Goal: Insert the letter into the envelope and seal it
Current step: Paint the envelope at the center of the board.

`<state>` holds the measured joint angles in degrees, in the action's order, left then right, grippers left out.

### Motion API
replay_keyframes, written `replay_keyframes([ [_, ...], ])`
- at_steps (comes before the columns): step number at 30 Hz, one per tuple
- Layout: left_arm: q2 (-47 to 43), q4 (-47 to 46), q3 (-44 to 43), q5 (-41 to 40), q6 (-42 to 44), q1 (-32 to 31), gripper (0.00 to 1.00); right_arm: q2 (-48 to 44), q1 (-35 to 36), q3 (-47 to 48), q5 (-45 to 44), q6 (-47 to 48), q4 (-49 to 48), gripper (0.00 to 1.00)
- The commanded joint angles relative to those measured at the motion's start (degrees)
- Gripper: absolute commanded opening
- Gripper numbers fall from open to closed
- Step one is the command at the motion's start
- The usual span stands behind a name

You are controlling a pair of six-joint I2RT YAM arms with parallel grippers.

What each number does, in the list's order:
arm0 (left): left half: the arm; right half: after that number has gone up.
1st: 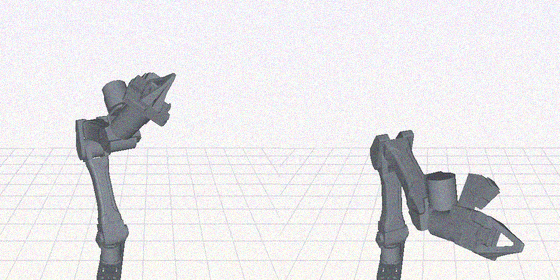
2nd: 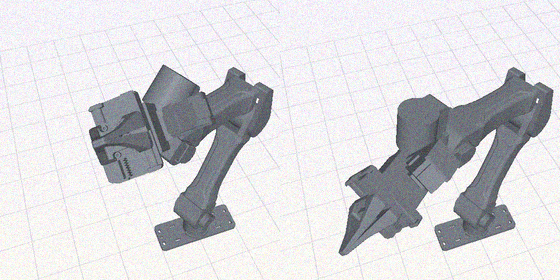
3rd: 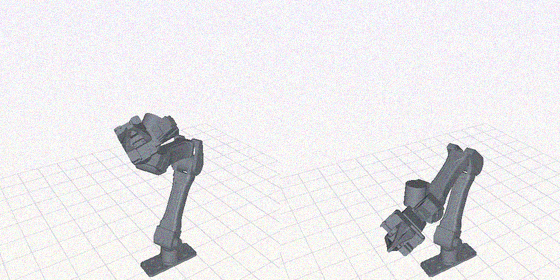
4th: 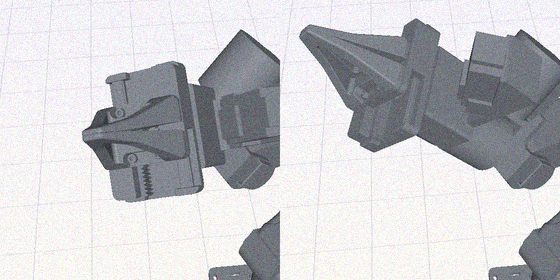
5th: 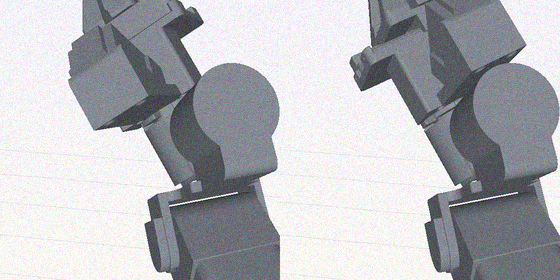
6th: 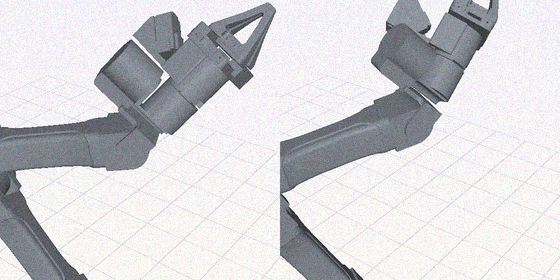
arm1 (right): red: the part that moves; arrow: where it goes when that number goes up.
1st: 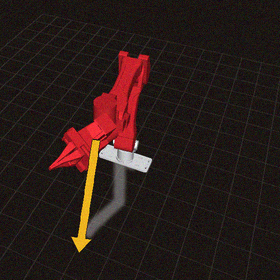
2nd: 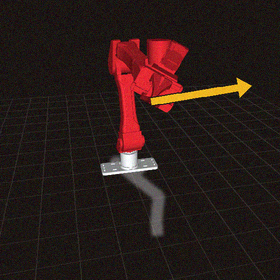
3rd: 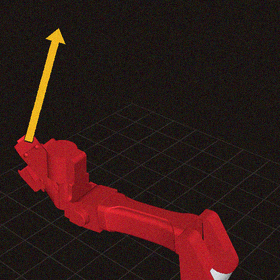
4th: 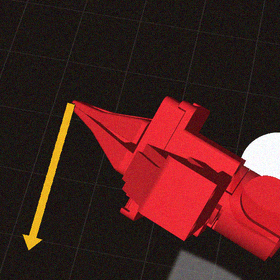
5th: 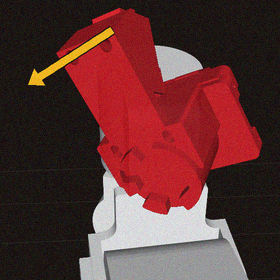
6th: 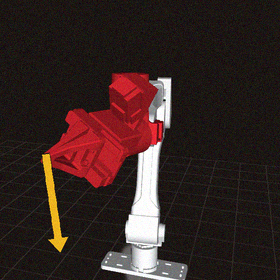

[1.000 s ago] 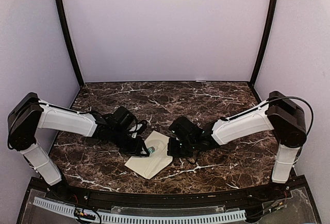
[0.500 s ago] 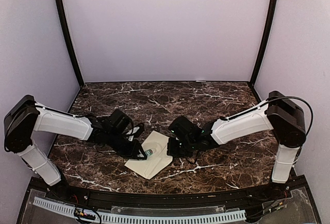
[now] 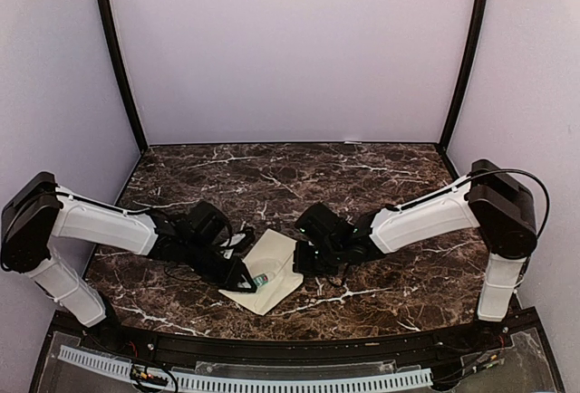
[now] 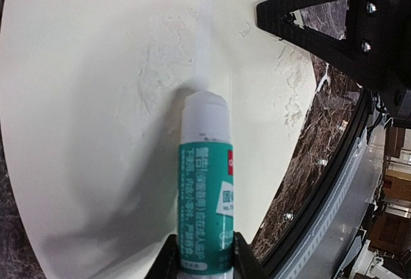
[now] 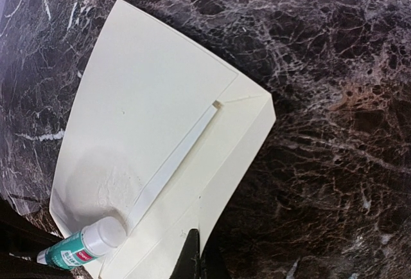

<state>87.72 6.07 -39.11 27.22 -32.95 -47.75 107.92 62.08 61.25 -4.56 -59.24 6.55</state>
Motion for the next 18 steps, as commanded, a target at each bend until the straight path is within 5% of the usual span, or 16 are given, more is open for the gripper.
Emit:
replay_keyframes([
  [1, 0.65, 8.95, 3.13, -0.73, 0.74, -1.03, 0.00, 1.05, 0.40, 0.85, -1.12, -0.52, 1.02, 0.00],
  [18, -6.60, 9.88, 7.69, -4.64, -2.75, -0.97, 0.00, 0.10, 0.67, 0.27, -1.59, -0.76, 1.18, 0.00],
])
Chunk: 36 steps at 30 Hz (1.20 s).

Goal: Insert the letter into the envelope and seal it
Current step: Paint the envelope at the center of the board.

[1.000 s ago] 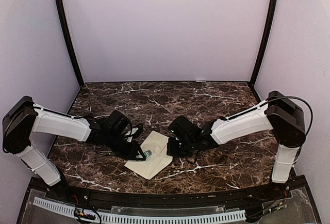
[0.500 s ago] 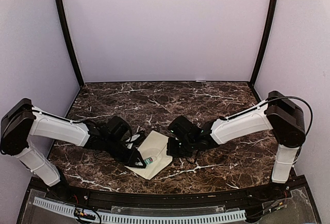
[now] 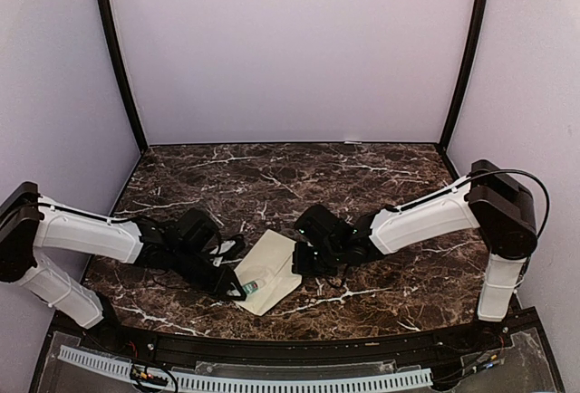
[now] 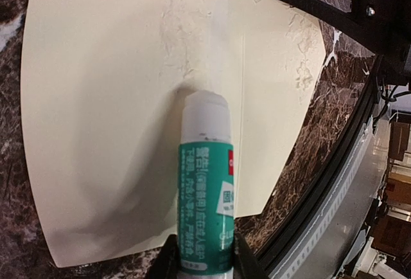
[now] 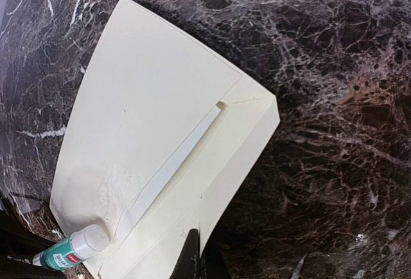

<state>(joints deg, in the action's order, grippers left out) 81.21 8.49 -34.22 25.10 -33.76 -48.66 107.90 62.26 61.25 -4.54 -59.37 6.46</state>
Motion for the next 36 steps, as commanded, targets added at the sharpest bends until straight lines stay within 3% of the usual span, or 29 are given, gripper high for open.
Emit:
replay_keyframes([
  [1, -0.13, 7.44, 3.20, -2.25, -1.98, -0.08, 0.00, 0.12, 0.55, 0.31, -1.62, -0.62, 1.27, 0.00],
  [14, -5.77, 9.56, 4.89, 1.09, -0.98, -0.11, 0.00, -0.82, 0.65, -0.04, -0.43, 1.41, -0.50, 0.00],
  [27, -15.65, 12.95, -11.83, 4.91, -3.12, 1.36, 0.00, -8.11, 0.41, -4.68, 11.65, 13.68, -3.97, 0.00],
  [36, -20.66, -5.35, -7.95, 13.00, -9.05, 1.73, 0.00, -7.40, 0.04, -3.56, 17.84, 18.49, -5.71, 0.00],
])
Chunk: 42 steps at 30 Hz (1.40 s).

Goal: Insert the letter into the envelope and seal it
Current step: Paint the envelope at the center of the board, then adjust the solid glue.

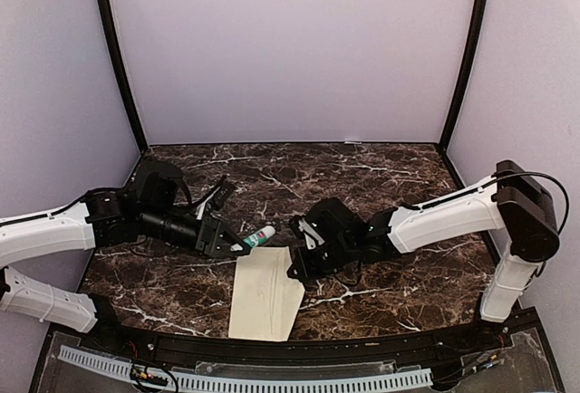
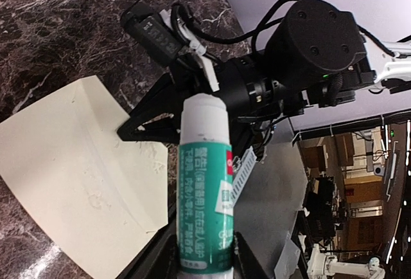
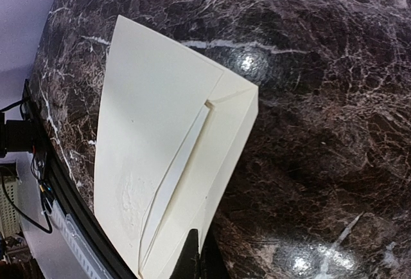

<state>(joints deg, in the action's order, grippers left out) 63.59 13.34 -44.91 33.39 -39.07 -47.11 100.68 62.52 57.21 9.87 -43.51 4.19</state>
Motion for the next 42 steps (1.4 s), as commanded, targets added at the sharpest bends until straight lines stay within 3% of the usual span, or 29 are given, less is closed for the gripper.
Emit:
replay_keyframes([
  [1, -3.48, -11.29, 3.23, 5.12, -4.09, 0.18, 0.00, -0.28, -0.47, 0.48, 3.82, 2.18, -3.86, 0.00],
  [9, -7.11, -21.10, 3.95, 5.90, -6.23, 0.18, 0.00, -5.68, -2.59, -3.74, 5.83, -1.06, -13.43, 0.54],
  [15, -8.16, -31.76, 5.58, 4.13, -10.76, 0.18, 0.00, -18.08, -3.86, -11.63, 5.34, -3.73, -24.92, 0.76],
  [25, -7.10, -41.11, 4.46, -0.65, -14.04, -2.22, 0.00, -33.70, 0.03, -17.31, 4.03, -3.14, -40.19, 0.81],
  [32, -3.82, -45.33, 0.59, -4.07, -13.34, -7.64, 0.00, -31.45, 4.39, -14.39, 0.51, -2.72, -50.72, 0.82],
  [42, -2.63, -49.29, 0.50, -3.98, -14.22, -10.10, 0.00, -27.80, 5.76, -10.53, -2.29, -2.89, -53.82, 0.75],
])
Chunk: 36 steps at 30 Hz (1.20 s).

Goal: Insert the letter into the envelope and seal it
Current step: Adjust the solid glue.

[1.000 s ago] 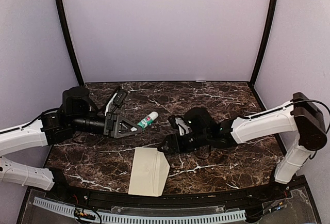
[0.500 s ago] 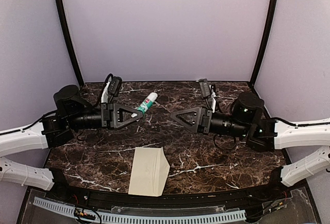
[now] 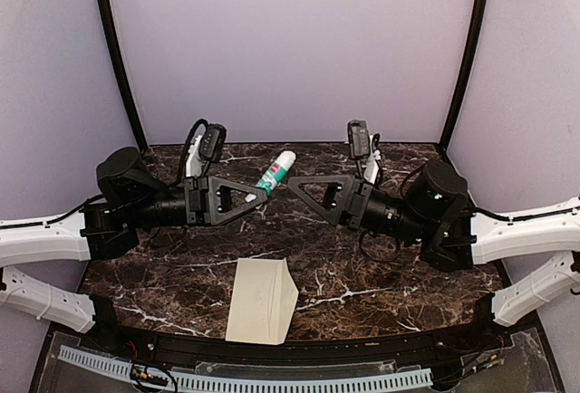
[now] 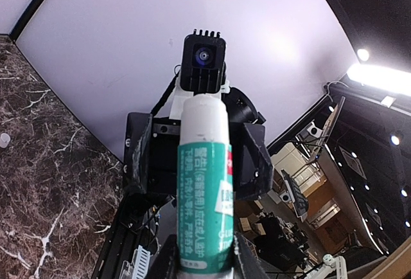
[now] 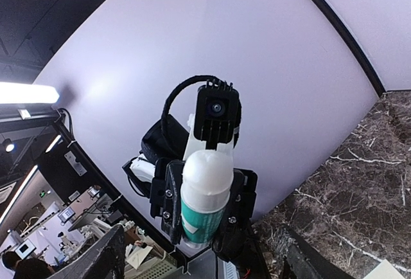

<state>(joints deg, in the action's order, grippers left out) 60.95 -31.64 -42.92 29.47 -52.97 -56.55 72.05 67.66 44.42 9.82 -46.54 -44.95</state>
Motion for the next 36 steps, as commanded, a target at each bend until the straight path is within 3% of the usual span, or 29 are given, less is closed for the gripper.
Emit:
replay_keyframes([
  [1, 0.04, -4.73, -1.36, 0.07, -0.35, -0.79, 0.00, 1.15, 0.61, 2.39, -2.43, 0.06, -4.79, 0.72],
  [10, 0.39, -4.89, -0.63, -0.06, -0.99, -1.19, 0.00, 3.97, 0.94, 5.77, -1.17, 0.31, -4.82, 0.55],
  [25, 1.32, -0.61, -0.53, 0.83, -0.25, -1.28, 0.00, 5.31, 0.99, 9.39, -3.65, -1.37, 4.69, 0.14],
  [27, 1.44, -0.05, -0.69, 1.64, -0.10, -1.28, 0.12, 5.66, 0.97, 10.65, -3.13, -1.37, 8.36, 0.12],
  [28, 1.45, 0.58, -0.82, 1.73, 0.02, -1.28, 0.26, 5.90, 0.98, 11.46, -2.55, -1.09, 9.91, 0.11],
  [30, 1.52, 2.04, -1.33, 2.03, 0.62, -1.32, 0.44, 6.49, 0.96, 13.07, -0.93, -0.60, 12.67, 0.10],
  [32, 1.81, 3.69, -2.33, 2.66, 1.84, -1.29, 0.55, 7.14, 0.91, 14.21, 0.77, -0.41, 14.50, 0.10],
  [36, 3.05, 6.20, -4.33, 4.82, 3.17, -1.28, 0.63, 8.42, 0.98, 15.75, 4.16, -0.32, 16.22, 0.09],
])
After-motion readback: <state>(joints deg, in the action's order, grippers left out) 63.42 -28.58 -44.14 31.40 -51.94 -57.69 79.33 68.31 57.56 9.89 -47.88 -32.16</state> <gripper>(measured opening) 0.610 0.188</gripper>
